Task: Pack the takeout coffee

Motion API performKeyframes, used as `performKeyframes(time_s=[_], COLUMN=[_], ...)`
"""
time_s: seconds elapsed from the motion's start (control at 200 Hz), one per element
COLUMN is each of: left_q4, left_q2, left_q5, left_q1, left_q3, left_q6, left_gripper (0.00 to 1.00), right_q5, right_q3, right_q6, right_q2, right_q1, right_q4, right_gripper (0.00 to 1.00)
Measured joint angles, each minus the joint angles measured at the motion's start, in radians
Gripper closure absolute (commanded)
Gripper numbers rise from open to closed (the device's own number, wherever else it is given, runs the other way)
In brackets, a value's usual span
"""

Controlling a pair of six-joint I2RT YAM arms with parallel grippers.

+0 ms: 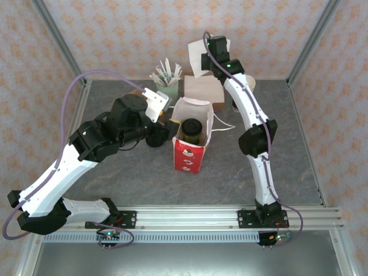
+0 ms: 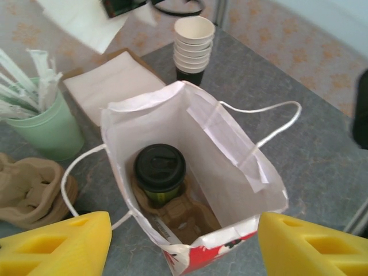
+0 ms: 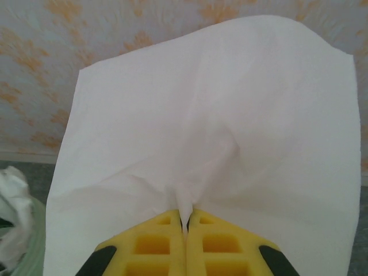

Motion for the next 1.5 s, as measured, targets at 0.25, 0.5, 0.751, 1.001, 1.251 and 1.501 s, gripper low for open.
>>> performKeyframes(time_s=[0.25, 0.5, 0.751, 1.001, 1.251, 1.501], left_q4=[0.056, 0.104, 0.128, 0.203, 0.252, 0.279], left_q2=[0.003, 0.008, 0.012, 0.058, 0.12, 0.145], left_q5=[-0.096, -0.132, -0.105, -0.026, 0.027, 0.032], left_q1=[0.021, 0.118, 0.173, 0.186, 0.186, 0.186], left_q3=[-0.045, -0.135, -0.209, -0.221, -0.234, -0.253], left_q6=[-0.08, -0.218, -0.294, -0.32, -0.324, -0.324], left_gripper=[0.24, 0.23, 0.22, 0.31, 0.37, 0.42], right_q5=[-0.077, -0.275, -0.52, -0.62, -0.634, -0.546], right_q3=[-0.026, -0.35, -0.808, -1.149, -1.283, -1.326], right_q6=[0.112, 0.359, 0.708, 0.941, 1.028, 0.99], right_q2=[-0.261, -0.674, -0.967, -1.011, -1.011, -1.011], right_q1=[0.01, 0.035, 0.095, 0.193, 0.222, 0.226], right_q4=[-0.134, -0.158, -0.001, 0.19, 0.274, 0.204], right_gripper=[1.0, 1.0, 1.0, 1.0, 1.0, 1.0])
